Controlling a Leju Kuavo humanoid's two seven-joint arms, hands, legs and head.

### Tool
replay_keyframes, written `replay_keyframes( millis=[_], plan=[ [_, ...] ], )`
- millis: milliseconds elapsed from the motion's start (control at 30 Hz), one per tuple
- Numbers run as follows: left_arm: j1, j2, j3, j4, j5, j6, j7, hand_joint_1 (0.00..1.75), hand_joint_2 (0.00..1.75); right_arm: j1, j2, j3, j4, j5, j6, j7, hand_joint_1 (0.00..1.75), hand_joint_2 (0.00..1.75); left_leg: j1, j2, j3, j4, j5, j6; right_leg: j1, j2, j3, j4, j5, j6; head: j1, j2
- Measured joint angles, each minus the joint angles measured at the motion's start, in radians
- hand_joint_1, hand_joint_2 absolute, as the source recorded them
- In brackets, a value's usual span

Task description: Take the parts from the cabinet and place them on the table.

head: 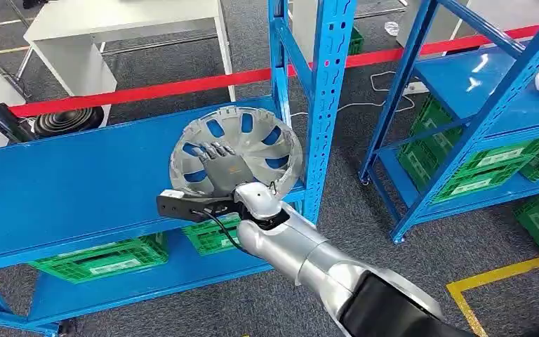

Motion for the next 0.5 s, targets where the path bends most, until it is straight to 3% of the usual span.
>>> replay_keyframes(
  millis=[33,133,267,300,500],
  plan=[
    [0.0,0.0,0.0,0.0,0.0,0.0,-0.001,0.0,0.0,0.0,0.0,0.001,0.0,0.0,0.0,0.001,0.0,0.0,0.0,0.0,0.0,-0.001,0.001,-0.002,0.0,0.0,0.0,0.0,0.0,-0.001,0.0,0.0],
    [0.0,0.0,0.0,0.0,0.0,0.0,-0.003,0.0,0.0,0.0,0.0,0.006,0.0,0.0,0.0,0.006,0.0,0.0,0.002,0.0,0.001,-0.004,0.001,-0.029,0.002,0.0,0.0,0.001,-0.001,-0.001,0.0,0.0],
    [0.0,0.0,0.001,0.0,0.0,0.0,-0.005,0.0,0.0,0.001,0.0,0.008,0.0,-0.011,0.026,0.01,0.0,0.0,0.002,0.0,0.001,-0.003,0.002,-0.031,0.001,-0.001,0.003,-0.001,0.0,-0.001,0.0,0.0],
    [0.0,-0.001,0.001,0.0,0.0,0.0,-0.006,0.0,0.0,0.001,0.0,0.008,0.0,-0.015,0.037,0.014,0.0,1.75,0.001,0.0,0.001,-0.002,0.002,-0.031,0.001,-0.002,0.004,-0.002,0.001,0.0,0.0,0.0],
    [0.0,-0.001,0.008,0.0,-0.004,0.001,-0.008,0.0,0.0,0.001,-0.002,0.009,0.012,-0.029,0.069,0.063,0.0,1.75,0.001,0.0,0.001,0.0,0.001,-0.03,0.001,-0.002,0.01,-0.009,0.005,0.005,0.001,0.0]
  ],
)
